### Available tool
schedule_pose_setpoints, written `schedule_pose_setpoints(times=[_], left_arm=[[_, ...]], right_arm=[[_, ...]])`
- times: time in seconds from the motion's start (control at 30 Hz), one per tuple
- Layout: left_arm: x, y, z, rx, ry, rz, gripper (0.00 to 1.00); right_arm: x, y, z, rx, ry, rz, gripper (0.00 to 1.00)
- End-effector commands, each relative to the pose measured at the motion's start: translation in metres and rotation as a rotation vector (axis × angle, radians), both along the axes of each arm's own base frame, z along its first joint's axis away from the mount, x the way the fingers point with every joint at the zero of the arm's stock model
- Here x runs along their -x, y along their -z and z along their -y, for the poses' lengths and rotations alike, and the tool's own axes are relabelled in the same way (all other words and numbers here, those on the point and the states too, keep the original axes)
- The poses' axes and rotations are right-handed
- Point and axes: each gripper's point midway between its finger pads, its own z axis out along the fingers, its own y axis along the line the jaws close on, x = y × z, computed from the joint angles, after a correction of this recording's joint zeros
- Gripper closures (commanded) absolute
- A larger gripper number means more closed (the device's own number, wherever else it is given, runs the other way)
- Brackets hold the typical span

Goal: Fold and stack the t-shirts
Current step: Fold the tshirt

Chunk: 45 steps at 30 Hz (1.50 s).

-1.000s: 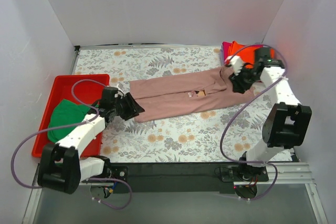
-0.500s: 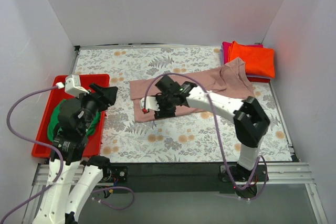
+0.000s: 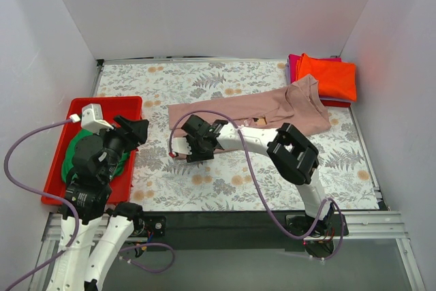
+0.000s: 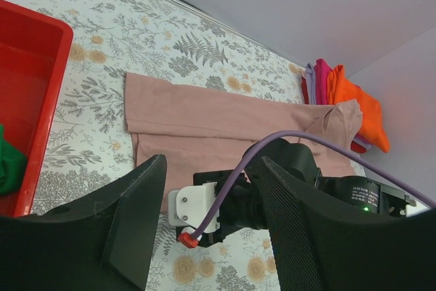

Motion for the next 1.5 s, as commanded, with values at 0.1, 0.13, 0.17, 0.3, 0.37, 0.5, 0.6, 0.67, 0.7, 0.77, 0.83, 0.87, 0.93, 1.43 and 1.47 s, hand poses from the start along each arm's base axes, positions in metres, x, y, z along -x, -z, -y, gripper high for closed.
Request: schedule_pose_setpoints(times=[0.1, 0.13, 0.17, 0.3, 0.37, 0.5, 0.6, 0.67, 0.7, 0.77, 0.83, 0.87, 0.93, 1.43, 1.47], left_arm=[[0.003, 0.003, -0.006, -0.028, -0.020, -0.002, 0.44], [0.003, 0.004, -0.006, -0.029, -0.018, -0.003, 0.44], [0.003, 0.004, -0.006, -0.032, -0.017, -0.001, 0.43], [0.003, 0.005, -0.006, -0.041, -0.016, -0.006, 0.43], [0.003, 0.006, -0.006, -0.041, -0.013, -0.007, 0.43], [0.004, 0.007, -0.004, -0.039, -0.006, -0.006, 0.42], [0.005, 0.004, -0.005, -0.039, -0.005, 0.000, 0.43], [0.007, 0.002, -0.006, -0.041, -0.007, 0.006, 0.42], [0.007, 0.001, -0.006, -0.041, -0.008, 0.008, 0.42], [0.009, 0.000, -0.007, -0.042, -0.009, 0.011, 0.42], [0.010, -0.002, -0.007, -0.043, -0.009, 0.013, 0.42], [0.010, -0.004, -0.007, -0.042, -0.008, 0.017, 0.42], [0.011, -0.007, -0.007, -0.044, -0.009, 0.022, 0.43], [-0.015, 0.005, 0.040, -0.019, 0.223, 0.004, 0.42], [-0.020, 0.007, 0.045, -0.018, 0.246, -0.004, 0.42]], right_arm=[[-0.008, 0.001, -0.014, -0.009, 0.033, 0.053, 0.58], [-0.007, 0.004, -0.014, -0.002, 0.033, 0.055, 0.62], [-0.006, 0.008, -0.013, 0.008, 0.033, 0.053, 0.66], [0.006, 0.006, -0.016, 0.004, 0.009, 0.043, 0.86], [0.020, 0.001, -0.021, -0.014, -0.018, 0.025, 0.89], [0.043, -0.007, -0.031, -0.045, -0.060, -0.004, 0.97], [0.068, -0.011, -0.039, -0.062, -0.117, -0.042, 0.99], [0.084, -0.016, -0.042, -0.074, -0.154, -0.064, 0.99], [0.090, -0.015, -0.042, -0.074, -0.165, -0.074, 0.99], [0.106, -0.021, -0.044, -0.084, -0.201, -0.088, 0.99], [0.121, -0.026, -0.045, -0.095, -0.242, -0.117, 0.99], [0.135, -0.026, -0.045, -0.087, -0.273, -0.136, 0.99], [0.157, -0.029, -0.040, -0.089, -0.326, -0.188, 0.99], [0.243, -0.053, 0.042, -0.015, -0.634, -0.356, 0.74], [0.240, -0.056, 0.042, -0.021, -0.629, -0.343, 0.64]])
